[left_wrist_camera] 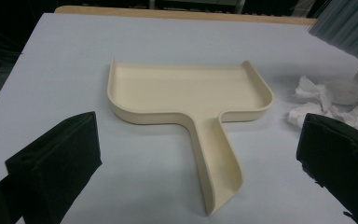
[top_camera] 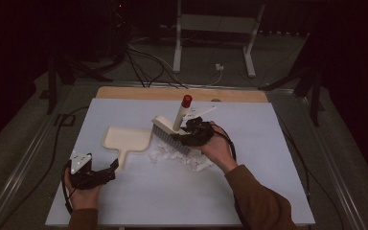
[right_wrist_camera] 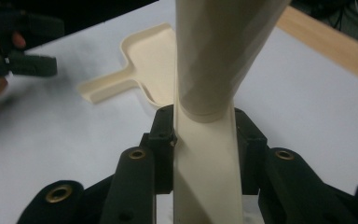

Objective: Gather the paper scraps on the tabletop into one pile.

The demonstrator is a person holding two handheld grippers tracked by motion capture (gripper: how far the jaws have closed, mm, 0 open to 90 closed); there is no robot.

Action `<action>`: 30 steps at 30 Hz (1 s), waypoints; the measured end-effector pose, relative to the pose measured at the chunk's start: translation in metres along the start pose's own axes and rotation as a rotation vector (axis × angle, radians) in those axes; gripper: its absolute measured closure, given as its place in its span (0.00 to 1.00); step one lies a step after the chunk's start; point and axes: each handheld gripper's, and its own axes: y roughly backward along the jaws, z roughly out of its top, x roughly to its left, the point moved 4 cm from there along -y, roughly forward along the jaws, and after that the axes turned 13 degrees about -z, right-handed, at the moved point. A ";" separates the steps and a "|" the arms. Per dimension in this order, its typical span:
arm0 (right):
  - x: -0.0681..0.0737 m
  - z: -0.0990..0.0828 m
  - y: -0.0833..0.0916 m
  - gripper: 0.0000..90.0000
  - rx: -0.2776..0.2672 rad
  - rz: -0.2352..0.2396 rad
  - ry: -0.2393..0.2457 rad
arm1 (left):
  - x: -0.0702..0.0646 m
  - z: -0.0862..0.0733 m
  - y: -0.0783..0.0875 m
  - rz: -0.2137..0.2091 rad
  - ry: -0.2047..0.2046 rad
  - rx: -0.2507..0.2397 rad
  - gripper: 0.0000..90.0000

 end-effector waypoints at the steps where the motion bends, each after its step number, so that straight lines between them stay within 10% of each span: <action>1: 0.002 0.000 0.000 0.74 0.001 0.003 -0.022 | 0.000 0.000 0.000 0.000 0.001 0.000 0.01; 7: 0.016 -0.003 0.002 0.74 0.011 0.035 -0.207 | 0.000 0.000 0.000 -0.001 -0.002 0.001 0.01; 19: 0.061 -0.032 -0.014 0.74 0.091 0.065 -0.226 | -0.001 0.000 0.000 -0.001 0.001 -0.004 0.00; 30: 0.051 -0.051 -0.022 0.74 0.161 -0.098 -0.218 | 0.000 0.000 0.001 -0.001 0.000 -0.004 0.01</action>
